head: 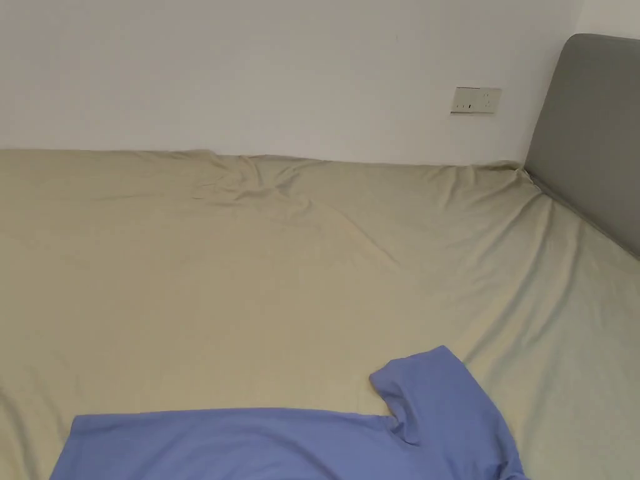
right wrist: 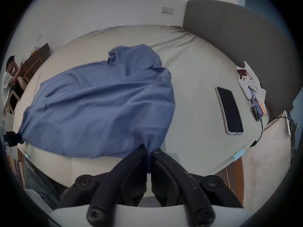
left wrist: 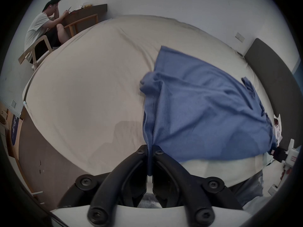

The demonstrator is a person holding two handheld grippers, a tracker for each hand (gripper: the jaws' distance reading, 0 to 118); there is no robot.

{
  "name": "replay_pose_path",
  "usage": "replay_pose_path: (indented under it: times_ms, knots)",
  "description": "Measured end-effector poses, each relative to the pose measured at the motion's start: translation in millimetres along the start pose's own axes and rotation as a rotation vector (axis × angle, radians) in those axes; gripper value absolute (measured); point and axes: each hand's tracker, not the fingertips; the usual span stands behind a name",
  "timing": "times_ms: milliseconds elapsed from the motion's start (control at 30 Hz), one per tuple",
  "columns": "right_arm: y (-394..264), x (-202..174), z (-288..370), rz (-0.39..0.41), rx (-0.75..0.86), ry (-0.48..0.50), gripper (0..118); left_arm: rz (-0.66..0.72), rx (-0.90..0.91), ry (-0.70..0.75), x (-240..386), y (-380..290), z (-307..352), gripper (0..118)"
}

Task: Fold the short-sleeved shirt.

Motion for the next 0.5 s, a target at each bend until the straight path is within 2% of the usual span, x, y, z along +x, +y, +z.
replay_pose_path:
  times_ms: [100,133,200,233,267,300,367,400,467,500]
  knots:
    - [-1,-4,-11,0.014,-0.006,-0.016,7,0.032,-0.02,0.01,-3,-3,-10,3]
    - [0,-6,-16,0.034,-0.006,-0.03,12,0.057,-0.011,0.002,0,1,-8,4]
    - [3,-8,-21,0.047,-0.027,-0.041,34,0.064,-0.006,0.001,-2,3,-10,9]
    - [2,-7,-19,0.036,-0.022,-0.041,44,0.06,-0.002,-0.004,-3,4,-8,23]
    - [1,-2,-11,-0.01,0.008,-0.009,45,0.058,0.026,-0.02,-3,4,1,34]
    - [1,5,0,-0.073,0.044,0.059,45,0.059,0.065,-0.052,-6,6,12,40]
    - [7,16,26,-0.191,0.104,0.149,45,0.087,0.128,-0.101,-11,15,34,40]
    - [12,20,39,-0.215,0.155,0.17,45,0.104,0.165,-0.119,-11,21,47,38]
    - [27,23,66,-0.176,0.258,0.166,42,0.103,0.242,-0.147,-10,35,66,9]
    - [34,20,71,-0.135,0.276,0.142,33,0.085,0.27,-0.142,-6,39,69,0]
